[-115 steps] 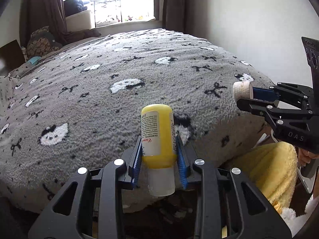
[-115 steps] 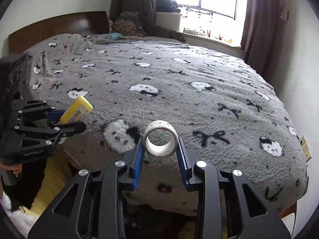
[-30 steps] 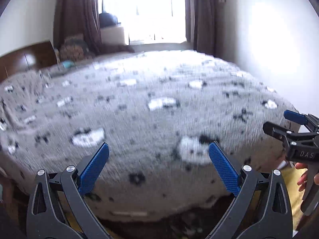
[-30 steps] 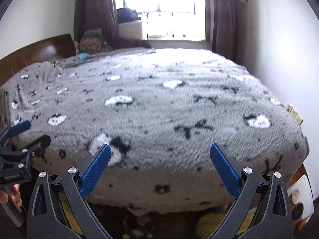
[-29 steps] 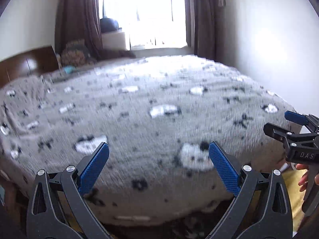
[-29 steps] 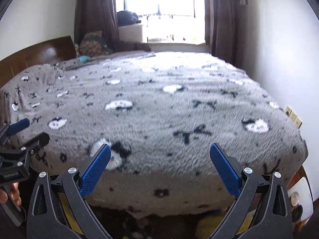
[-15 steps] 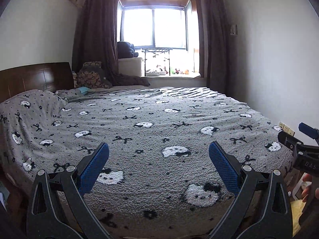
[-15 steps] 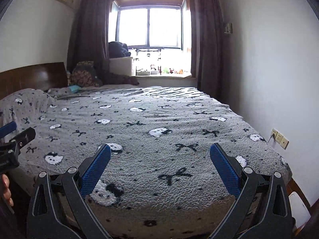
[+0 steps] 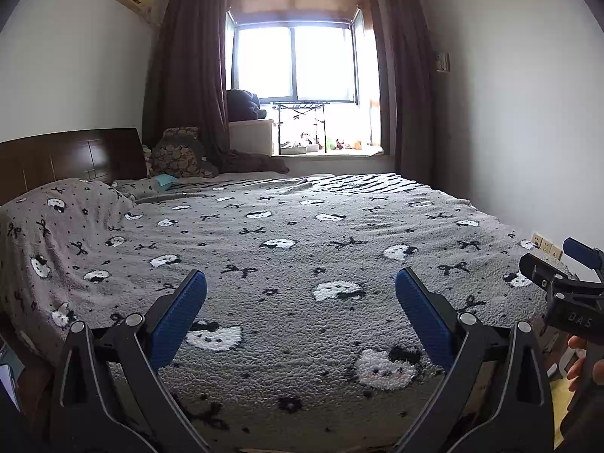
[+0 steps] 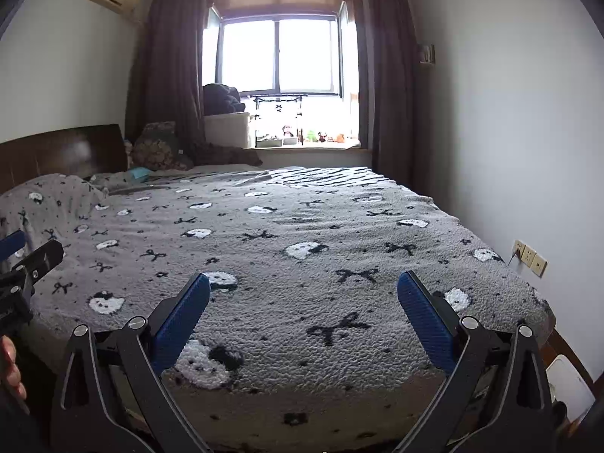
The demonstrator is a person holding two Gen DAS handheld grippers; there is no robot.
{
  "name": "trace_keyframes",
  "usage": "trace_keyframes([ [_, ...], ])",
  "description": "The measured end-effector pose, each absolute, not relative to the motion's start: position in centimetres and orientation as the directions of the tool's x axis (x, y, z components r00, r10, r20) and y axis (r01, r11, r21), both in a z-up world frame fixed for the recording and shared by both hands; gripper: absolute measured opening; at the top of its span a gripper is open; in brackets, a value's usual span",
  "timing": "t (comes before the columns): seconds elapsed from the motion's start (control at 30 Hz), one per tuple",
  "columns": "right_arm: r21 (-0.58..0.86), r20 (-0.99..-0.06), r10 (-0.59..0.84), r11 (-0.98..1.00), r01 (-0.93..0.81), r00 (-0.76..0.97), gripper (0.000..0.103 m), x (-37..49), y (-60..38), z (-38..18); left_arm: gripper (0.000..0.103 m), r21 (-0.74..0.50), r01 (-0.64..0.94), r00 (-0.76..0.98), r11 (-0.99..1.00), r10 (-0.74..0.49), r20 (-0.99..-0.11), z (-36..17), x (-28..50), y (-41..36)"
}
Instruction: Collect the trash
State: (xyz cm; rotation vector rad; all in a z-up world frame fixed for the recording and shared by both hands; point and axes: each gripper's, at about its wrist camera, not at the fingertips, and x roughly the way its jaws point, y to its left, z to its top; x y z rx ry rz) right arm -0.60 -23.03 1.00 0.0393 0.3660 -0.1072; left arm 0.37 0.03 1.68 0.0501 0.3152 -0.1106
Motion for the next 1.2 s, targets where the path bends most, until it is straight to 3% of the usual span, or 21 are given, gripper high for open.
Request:
trace_keyframes([
  [1.2, 0.033, -0.374, -0.092, 0.993, 0.112, 0.923, 0.100, -0.93, -22.73, 0.78, 0.095, 0.000, 0.162, 0.926, 0.987, -0.152, -0.345, 1.62, 0.11, -0.35],
])
